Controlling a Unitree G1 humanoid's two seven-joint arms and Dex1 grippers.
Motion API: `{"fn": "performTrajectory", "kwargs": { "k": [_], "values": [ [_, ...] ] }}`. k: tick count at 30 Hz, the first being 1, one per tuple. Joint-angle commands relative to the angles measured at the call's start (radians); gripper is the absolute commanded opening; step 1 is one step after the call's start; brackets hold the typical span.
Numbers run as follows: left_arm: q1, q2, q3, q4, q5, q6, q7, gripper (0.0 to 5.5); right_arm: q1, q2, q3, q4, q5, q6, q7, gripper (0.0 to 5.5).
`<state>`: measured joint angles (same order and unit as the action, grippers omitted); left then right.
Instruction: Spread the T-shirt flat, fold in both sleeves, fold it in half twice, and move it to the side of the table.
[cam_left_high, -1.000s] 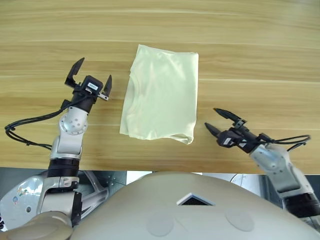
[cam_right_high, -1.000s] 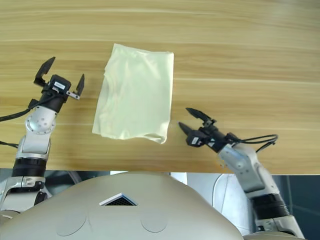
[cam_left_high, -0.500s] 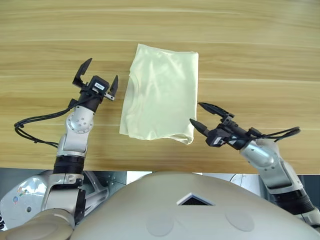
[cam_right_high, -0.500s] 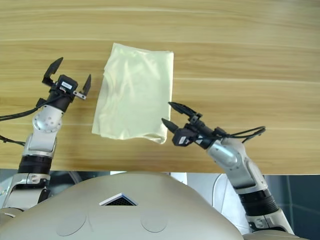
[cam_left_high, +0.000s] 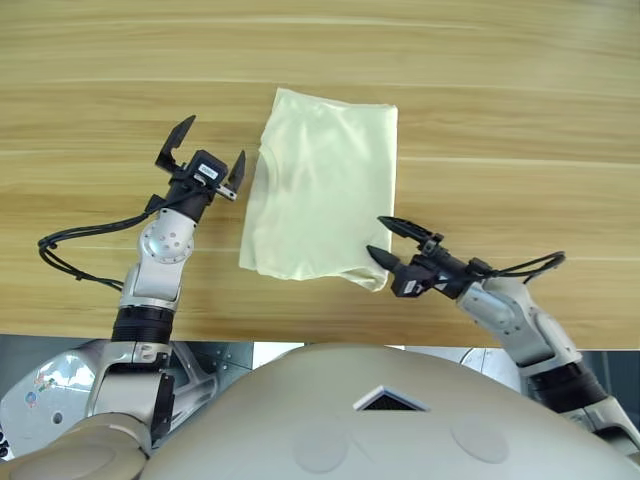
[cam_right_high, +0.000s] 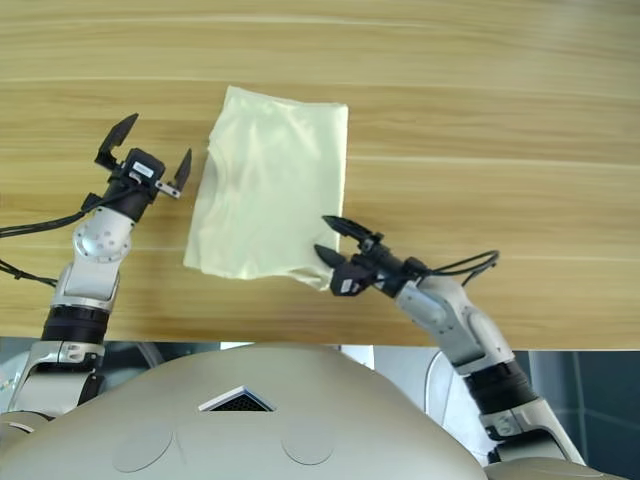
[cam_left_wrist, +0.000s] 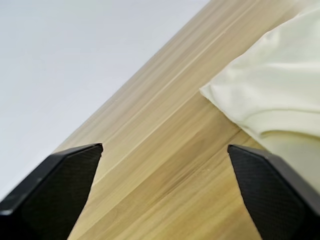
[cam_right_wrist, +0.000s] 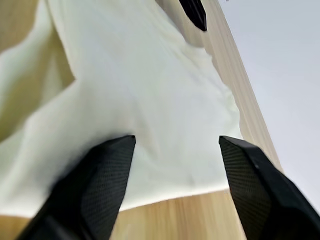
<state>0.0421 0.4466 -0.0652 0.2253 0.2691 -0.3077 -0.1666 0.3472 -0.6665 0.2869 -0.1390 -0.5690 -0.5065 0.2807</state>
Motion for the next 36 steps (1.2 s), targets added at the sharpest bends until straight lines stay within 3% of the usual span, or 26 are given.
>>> {"fn": "performTrajectory", "kwargs": {
  "k": [1,5,11,31,36],
  "values": [
    [-0.004,-0.004,-0.019,-0.011,-0.001,-0.008,-0.019,4.64,0.035,-0.086,-0.057,0.055,-0.015,0.047,0.034,3.11],
    [0.005,-0.005,-0.012,-0.019,-0.002,-0.007,-0.014,4.64,0.017,-0.061,-0.055,0.011,0.041,0.020,0.038,3.11],
    [0.005,0.000,0.011,-0.024,-0.005,-0.005,-0.002,4.64,0.058,-0.032,-0.129,-0.181,0.333,0.001,0.068,3.11],
    [-0.042,0.042,-0.009,-0.027,0.012,-0.033,-0.055,4.64,0.183,-0.037,-0.045,0.052,0.054,-0.010,0.037,3.11],
    [0.003,0.119,-0.025,-0.075,-0.050,-0.143,-0.177,4.64,0.172,-0.020,-0.088,-0.108,0.270,-0.109,0.026,3.11]
  ]
}}
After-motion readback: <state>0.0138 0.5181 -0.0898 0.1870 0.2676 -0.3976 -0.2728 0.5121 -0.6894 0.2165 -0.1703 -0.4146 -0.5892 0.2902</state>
